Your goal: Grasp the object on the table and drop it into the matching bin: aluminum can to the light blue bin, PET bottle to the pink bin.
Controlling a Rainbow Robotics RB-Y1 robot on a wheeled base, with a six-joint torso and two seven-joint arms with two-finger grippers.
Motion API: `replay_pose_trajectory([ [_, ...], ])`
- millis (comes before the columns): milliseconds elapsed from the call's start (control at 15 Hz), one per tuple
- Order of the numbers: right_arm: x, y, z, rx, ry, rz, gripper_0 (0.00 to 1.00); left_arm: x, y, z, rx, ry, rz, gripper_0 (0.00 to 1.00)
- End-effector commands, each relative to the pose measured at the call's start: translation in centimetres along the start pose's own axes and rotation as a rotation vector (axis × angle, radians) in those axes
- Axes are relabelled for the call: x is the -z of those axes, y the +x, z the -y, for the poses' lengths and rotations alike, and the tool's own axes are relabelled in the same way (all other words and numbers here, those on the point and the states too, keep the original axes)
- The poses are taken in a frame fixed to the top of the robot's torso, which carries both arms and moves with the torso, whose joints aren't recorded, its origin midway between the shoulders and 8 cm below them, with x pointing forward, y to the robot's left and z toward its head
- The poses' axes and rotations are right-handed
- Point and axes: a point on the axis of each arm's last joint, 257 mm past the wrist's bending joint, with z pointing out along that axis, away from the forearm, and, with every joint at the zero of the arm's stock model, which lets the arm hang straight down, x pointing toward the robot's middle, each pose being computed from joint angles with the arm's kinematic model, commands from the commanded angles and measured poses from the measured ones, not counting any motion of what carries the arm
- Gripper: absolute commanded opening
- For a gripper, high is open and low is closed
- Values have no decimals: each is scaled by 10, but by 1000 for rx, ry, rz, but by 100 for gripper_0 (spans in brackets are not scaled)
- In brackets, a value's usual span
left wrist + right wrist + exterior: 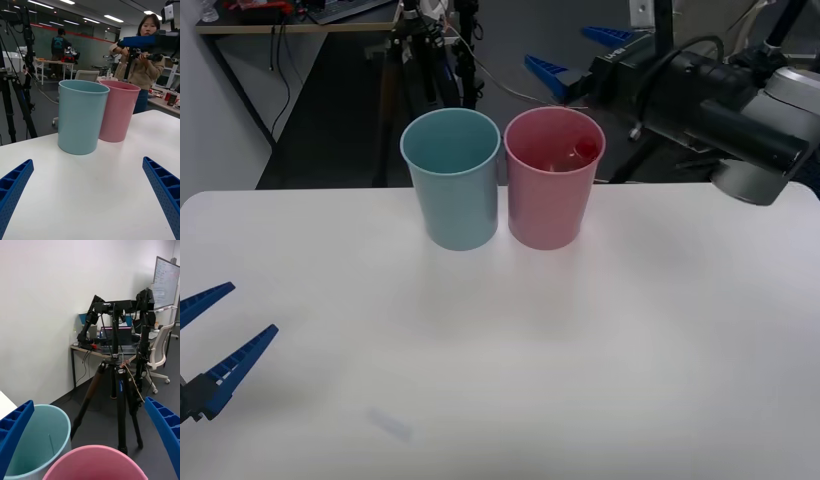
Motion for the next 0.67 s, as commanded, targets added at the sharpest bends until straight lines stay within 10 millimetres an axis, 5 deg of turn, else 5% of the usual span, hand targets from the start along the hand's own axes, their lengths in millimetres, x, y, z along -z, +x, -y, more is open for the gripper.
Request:
replay_pose_trajectory([
  [67,24,-2,-3,-3,-2,14,100,0,0,0,0,0,0,100],
  [667,105,-8,-2,18,46,59,100,0,0,0,0,0,0,100],
])
